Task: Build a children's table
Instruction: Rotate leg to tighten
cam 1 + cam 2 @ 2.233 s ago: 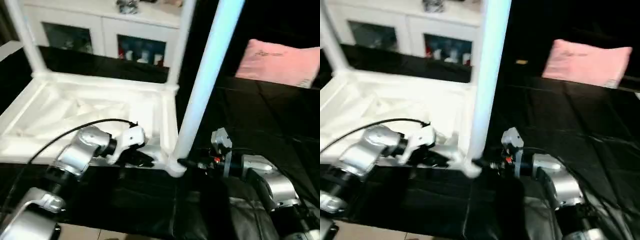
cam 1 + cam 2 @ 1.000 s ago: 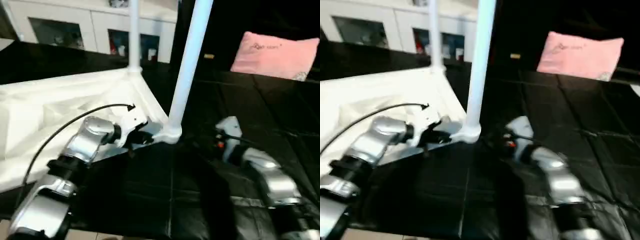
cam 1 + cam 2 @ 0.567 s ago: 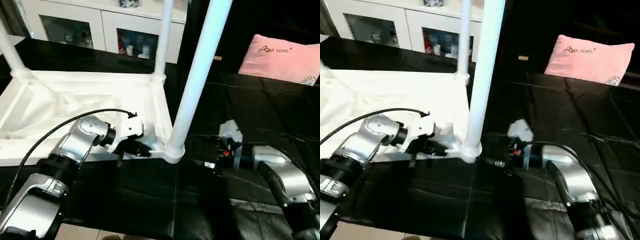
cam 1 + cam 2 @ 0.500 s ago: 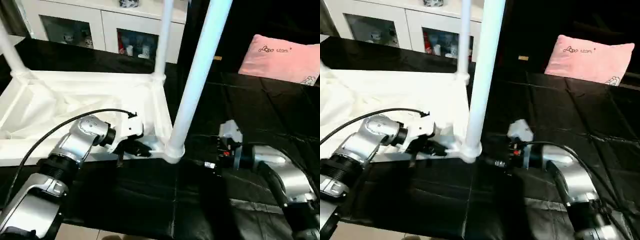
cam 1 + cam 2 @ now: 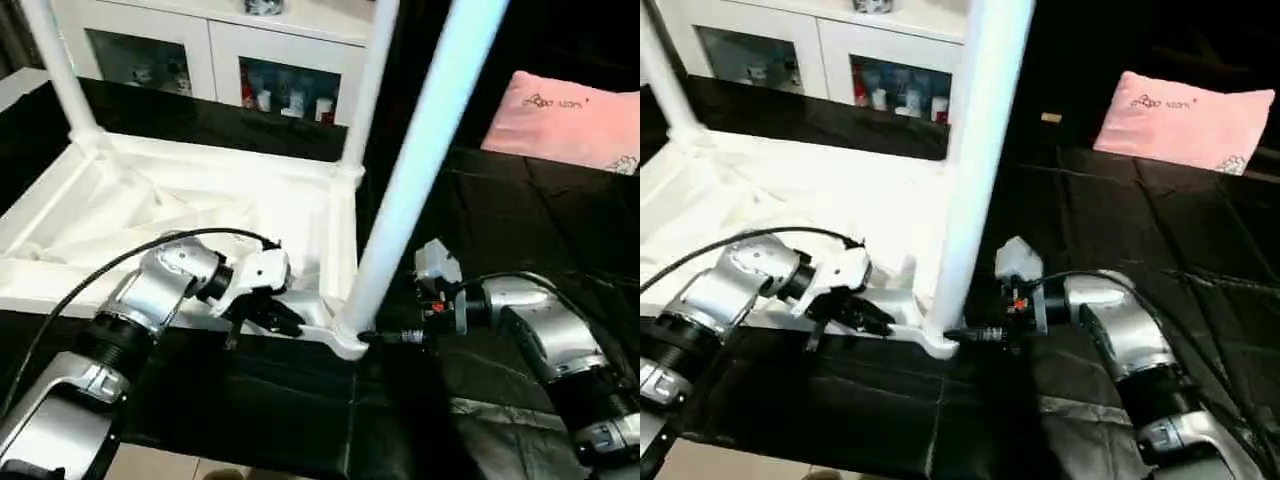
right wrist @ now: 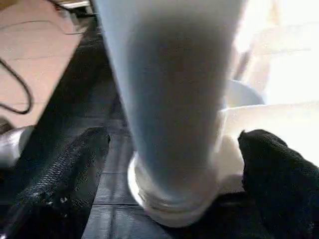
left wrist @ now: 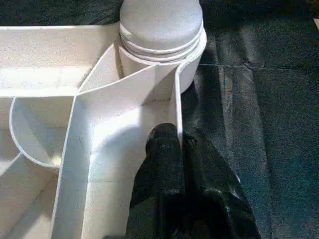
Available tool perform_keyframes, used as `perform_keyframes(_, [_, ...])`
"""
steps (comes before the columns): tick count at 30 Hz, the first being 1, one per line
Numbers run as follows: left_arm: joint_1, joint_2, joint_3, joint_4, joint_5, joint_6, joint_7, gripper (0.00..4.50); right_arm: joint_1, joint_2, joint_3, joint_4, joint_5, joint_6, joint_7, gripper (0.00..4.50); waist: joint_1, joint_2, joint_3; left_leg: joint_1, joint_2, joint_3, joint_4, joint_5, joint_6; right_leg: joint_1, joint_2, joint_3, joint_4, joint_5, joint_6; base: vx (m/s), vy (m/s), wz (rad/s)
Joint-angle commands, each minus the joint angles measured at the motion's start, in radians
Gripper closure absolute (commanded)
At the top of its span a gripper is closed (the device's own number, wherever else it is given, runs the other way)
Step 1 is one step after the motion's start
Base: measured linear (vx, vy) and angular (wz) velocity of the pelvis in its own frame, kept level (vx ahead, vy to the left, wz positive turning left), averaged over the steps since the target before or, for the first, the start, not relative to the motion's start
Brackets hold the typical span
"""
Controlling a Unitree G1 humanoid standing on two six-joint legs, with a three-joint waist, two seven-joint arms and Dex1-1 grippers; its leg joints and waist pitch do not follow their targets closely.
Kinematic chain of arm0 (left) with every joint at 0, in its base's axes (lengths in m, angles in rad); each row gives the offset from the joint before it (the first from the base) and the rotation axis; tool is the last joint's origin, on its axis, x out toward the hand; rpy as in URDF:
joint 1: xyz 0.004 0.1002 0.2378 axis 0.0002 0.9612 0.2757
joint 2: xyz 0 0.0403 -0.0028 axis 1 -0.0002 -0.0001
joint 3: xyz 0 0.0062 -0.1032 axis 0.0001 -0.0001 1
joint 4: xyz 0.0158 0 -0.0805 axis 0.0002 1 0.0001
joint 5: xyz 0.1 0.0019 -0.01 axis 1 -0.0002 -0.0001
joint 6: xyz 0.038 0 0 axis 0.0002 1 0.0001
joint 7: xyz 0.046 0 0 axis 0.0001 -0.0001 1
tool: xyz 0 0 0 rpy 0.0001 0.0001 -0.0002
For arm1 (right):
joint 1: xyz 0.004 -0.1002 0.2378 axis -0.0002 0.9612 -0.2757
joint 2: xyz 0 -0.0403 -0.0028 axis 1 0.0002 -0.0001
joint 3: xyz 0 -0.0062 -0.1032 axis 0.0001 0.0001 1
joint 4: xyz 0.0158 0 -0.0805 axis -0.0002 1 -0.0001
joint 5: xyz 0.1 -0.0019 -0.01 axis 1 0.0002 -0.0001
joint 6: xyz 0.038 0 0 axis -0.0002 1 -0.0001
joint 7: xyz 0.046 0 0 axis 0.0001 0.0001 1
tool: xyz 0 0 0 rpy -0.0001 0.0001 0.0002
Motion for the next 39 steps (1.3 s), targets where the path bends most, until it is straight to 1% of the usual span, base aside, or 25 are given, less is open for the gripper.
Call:
perform_keyframes(1, [-0.001,-0.012,-0.038,-0.045,-0.009,-0.01,-0.043,4.5,-0.021,-0.002,0.01,0.018,0.004,0.005,0.03,0.42,-0.005,0.006,-0.061,-0.007,0.046,-0.006,-0.059,-0.025,0.058,0.065,-0.11,0.057,-0.067,-0.105,-0.192,0.0,0.0,0.0])
perform_keyframes(3, [0.004,-0.011,-0.038,-0.053,-0.009,-0.007,-0.046,4.5,-0.029,-0.001,0.017,0.034,0.006,0.012,0.05,0.76,-0.004,0.006,-0.06,-0.005,0.046,-0.005,-0.059,-0.034,0.052,0.064,-0.109,0.057,-0.069,-0.125,-0.187,0.0,0.0,0.0])
perform_keyframes(6, [0.008,-0.01,-0.038,-0.058,-0.008,-0.005,-0.046,4.5,-0.037,0.001,0.018,0.051,0.006,0.015,0.063,0.84,-0.003,0.006,-0.062,-0.005,0.047,-0.005,-0.058,-0.023,0.049,0.065,-0.108,0.057,-0.065,-0.106,-0.188,0.0,0.0,0.0])
perform_keyframes(8, [0.012,-0.011,-0.039,-0.058,-0.003,-0.006,-0.044,4.5,-0.043,0.005,0.016,0.061,0.006,0.012,0.068,1.11,-0.003,0.007,-0.063,-0.003,0.047,-0.005,-0.058,-0.021,0.049,0.063,-0.107,0.056,-0.064,-0.097,-0.192,0.0,0.0,0.0])
perform_keyframes(9, [0.013,-0.011,-0.039,-0.058,-0.001,-0.007,-0.043,4.5,-0.044,0.006,0.015,0.063,0.006,0.013,0.069,1.21,-0.002,0.006,-0.063,-0.005,0.046,-0.005,-0.058,-0.02,0.05,0.065,-0.108,0.057,-0.063,-0.09,-0.193,0.0,0.0,0.0])
perform_keyframes(11, [0.017,-0.01,-0.04,-0.063,-0.002,-0.003,-0.041,4.5,-0.046,0.008,0.014,0.07,0.005,0.011,0.074,1.29,-0.002,0.006,-0.063,-0.007,0.045,-0.005,-0.058,-0.015,0.05,0.066,-0.108,0.056,-0.062,-0.085,-0.192,0.0,0.0,0.0])
perform_keyframes(12, [0.018,-0.009,-0.041,-0.067,-0.003,-0.001,-0.04,4.5,-0.048,0.009,0.014,0.074,0.005,0.01,0.075,1.4,-0.001,0.008,-0.063,-0.007,0.046,-0.005,-0.058,-0.015,0.05,0.066,-0.108,0.056,-0.062,-0.087,-0.192,0.0,0.0,0.0])
perform_keyframes(13, [0.019,-0.008,-0.041,-0.068,-0.004,0.0,-0.039,4.5,-0.05,0.009,0.015,0.078,0.005,0.012,0.077,1.55,-0.002,0.006,-0.063,-0.007,0.046,-0.005,-0.057,-0.016,0.05,0.066,-0.109,0.056,-0.063,-0.088,-0.192,0.0,0.0,0.0])
perform_keyframes(14, [0.02,-0.008,-0.041,-0.069,-0.004,0.001,-0.039,4.5,-0.051,0.01,0.016,0.081,0.005,0.014,0.078,1.55,-0.002,0.007,-0.063,-0.006,0.046,-0.005,-0.057,-0.019,0.05,0.065,-0.107,0.056,-0.064,-0.094,-0.192,0.0,0.0,0.0])
perform_keyframes(20, [0.02,-0.006,-0.041,-0.07,-0.001,0.001,-0.04,4.5,-0.054,0.017,0.009,0.092,0.009,0.025,0.085,2.08,0.001,0.006,-0.064,-0.007,0.045,-0.005,-0.057,-0.017,0.047,0.066,-0.108,0.055,-0.064,-0.098,-0.188,0.0,0.0,0.0])
perform_keyframes(21, [0.019,-0.006,-0.041,-0.067,-0.001,0.001,-0.04,4.5,-0.054,0.019,0.009,0.093,0.009,0.024,0.086,2.16,0.0,0.005,-0.062,-0.007,0.045,-0.004,-0.057,-0.021,0.047,0.065,-0.108,0.055,-0.066,-0.108,-0.185,0.0,0.0,0.0])
perform_keyframes(24, [0.017,-0.007,-0.04,-0.065,0.0,0.002,-0.038,4.5,-0.052,0.02,0.008,0.094,0.011,0.026,0.09,2.34,0.0,0.006,-0.062,-0.006,0.045,-0.005,-0.058,-0.031,0.044,0.064,-0.108,0.055,-0.069,-0.139,-0.175,0.0,0.0,0.0])
perform_keyframes(26, [0.016,-0.009,-0.037,-0.061,0.004,0.005,-0.027,4.5,-0.046,0.021,0.009,0.089,0.012,0.028,0.092,2.37,0.0,0.007,-0.062,-0.006,0.046,-0.006,-0.058,-0.028,0.042,0.064,-0.108,0.055,-0.068,-0.138,-0.174,0.0,0.0,0.0])
perform_keyframes(27, [0.017,-0.01,-0.033,-0.058,0.011,0.017,-0.006,4.5,-0.034,0.023,0.009,0.075,0.015,0.034,0.089,2.39,0.0,0.009,-0.061,-0.006,0.046,-0.006,-0.059,-0.029,0.041,0.063,-0.108,0.055,-0.068,-0.137,-0.174,0.0,0.0,0.0])
perform_keyframes(29, [0.018,-0.011,-0.03,-0.056,0.015,0.026,0.007,4.5,-0.029,0.024,0.008,0.068,0.018,0.039,0.087,2.41,-0.001,0.008,-0.062,-0.005,0.045,-0.006,-0.058,-0.031,0.04,0.064,-0.108,0.056,-0.068,-0.136,-0.175,0.0,0.0,0.0])
perform_keyframes(30, [0.018,-0.016,-0.026,-0.048,0.017,0.027,0.021,4.5,-0.025,0.027,0.006,0.063,0.021,0.042,0.083,2.41,-0.001,0.014,-0.063,-0.005,0.045,-0.006,-0.058,-0.032,0.038,0.064,-0.107,0.056,-0.069,-0.127,-0.177,0.0,0.0,0.0])
perform_keyframes(31, [0.017,-0.019,-0.022,-0.042,0.017,0.032,0.03,4.5,-0.022,0.03,0.004,0.061,0.023,0.042,0.077,2.42,0.0,0.013,-0.062,-0.004,0.046,-0.006,-0.058,-0.035,0.038,0.063,-0.107,0.056,-0.068,-0.126,-0.179,0.0,0.0,0.0])
perform_keyframes(32, [0.01,-0.036,-0.007,-0.027,0.012,0.058,0.061,4.5,-0.013,0.042,-0.009,0.052,0.03,0.044,0.049,2.42,0.0,0.023,-0.061,-0.003,0.046,-0.006,-0.059,-0.044,0.034,0.062,-0.108,0.056,-0.07,-0.128,-0.184,0.0,0.0,0.0])
perform_keyframes(33, [0.005,-0.046,0.003,-0.019,0.008,0.075,0.079,4.5,-0.003,0.056,-0.022,0.041,0.031,0.044,0.009,2.42,0.0,0.018,-0.061,-0.003,0.045,-0.006,-0.059,-0.055,0.029,0.063,-0.107,0.056,-0.072,-0.143,-0.181,0.0,0.0,0.0])
perform_keyframes(34, [-0.003,-0.063,0.02,-0.009,0.003,0.106,0.115,4.5,0.003,0.071,-0.033,0.037,0.022,0.051,-0.049,2.43,0.0,0.021,-0.06,-0.002,0.046,-0.006,-0.061,-0.057,0.024,0.062,-0.108,0.057,-0.073,-0.146,-0.18,0.0,0.0,0.0])
perform_keyframes(35, [-0.009,-0.074,0.03,-0.001,0.0,0.126,0.139,4.5,0.006,0.081,-0.039,0.036,0.014,0.056,-0.087,2.44,-0.003,0.018,-0.059,-0.002,0.043,-0.008,-0.061,-0.069,0.013,0.062,-0.107,0.055,-0.075,-0.177,-0.174,0.0,0.0,0.0])
perform_keyframes(36, [-0.015,-0.088,0.041,0.006,-0.002,0.139,0.167,4.5,0.009,0.092,-0.042,0.033,0.0,0.06,-0.132,2.45,-0.004,0.016,-0.059,-0.002,0.04,-0.008,-0.061,-0.083,0.009,0.064,-0.108,0.055,-0.083,-0.226,-0.16,0.0,0.0,0.0])
perform_keyframes(37, [-0.016,-0.091,0.043,0.007,-0.003,0.143,0.173,4.5,0.01,0.094,-0.043,0.032,-0.003,0.061,-0.141,2.46,-0.006,0.015,-0.058,-0.004,0.039,-0.009,-0.062,-0.083,0.006,0.065,-0.107,0.055,-0.084,-0.243,-0.151,0.0,0.0,0.0])
perform_keyframes(38, [-0.028,-0.131,0.072,0.024,-0.009,0.191,0.252,4.5,0.022,0.131,-0.055,0.011,-0.027,0.079,-0.253,2.47,-0.011,0.016,-0.058,-0.005,0.037,-0.008,-0.062,-0.087,0.004,0.063,-0.105,0.055,-0.088,-0.267,-0.138,0.0,0.0,0.0])
perform_keyframes(39, [-0.028,-0.131,0.072,0.024,-0.009,0.191,0.252,4.5,0.022,0.131,-0.055,0.011,-0.027,0.079,-0.253,2.48,-0.014,0.016,-0.059,-0.005,0.039,-0.012,-0.063,-0.088,-0.003,0.062,-0.106,0.053,-0.087,-0.281,-0.132,0.0,0.0,0.0])
